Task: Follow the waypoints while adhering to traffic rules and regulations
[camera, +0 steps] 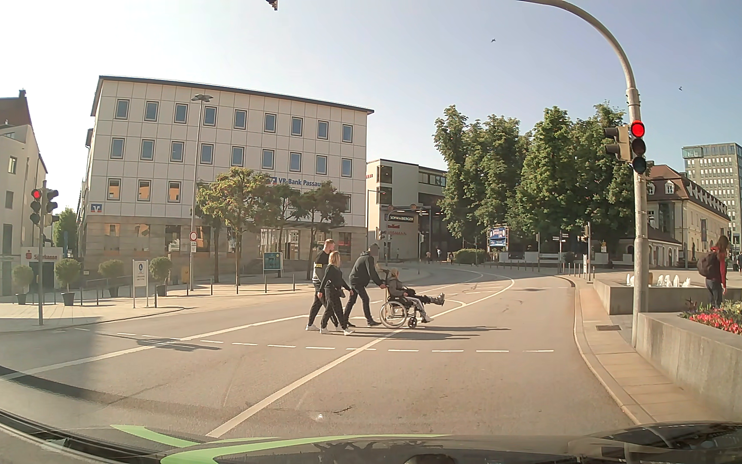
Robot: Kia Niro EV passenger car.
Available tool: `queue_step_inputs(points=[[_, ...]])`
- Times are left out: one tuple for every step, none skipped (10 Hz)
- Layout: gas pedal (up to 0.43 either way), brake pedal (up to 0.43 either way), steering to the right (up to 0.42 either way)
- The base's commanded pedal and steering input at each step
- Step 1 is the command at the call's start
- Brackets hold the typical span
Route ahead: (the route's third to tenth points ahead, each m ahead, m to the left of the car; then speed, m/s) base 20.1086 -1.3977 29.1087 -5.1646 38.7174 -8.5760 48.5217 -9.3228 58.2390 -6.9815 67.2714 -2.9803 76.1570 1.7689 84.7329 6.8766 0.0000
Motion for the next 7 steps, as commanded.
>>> queue_step_inputs(points=[[0.0,0.262,0.141],[0.0,0.262,0.141],[0.0,0.262,0.141],[0.0,0.268,0.141],[0.0,0.262,0.141],[0.0,0.262,0.141],[0.0,0.262,0.141]])
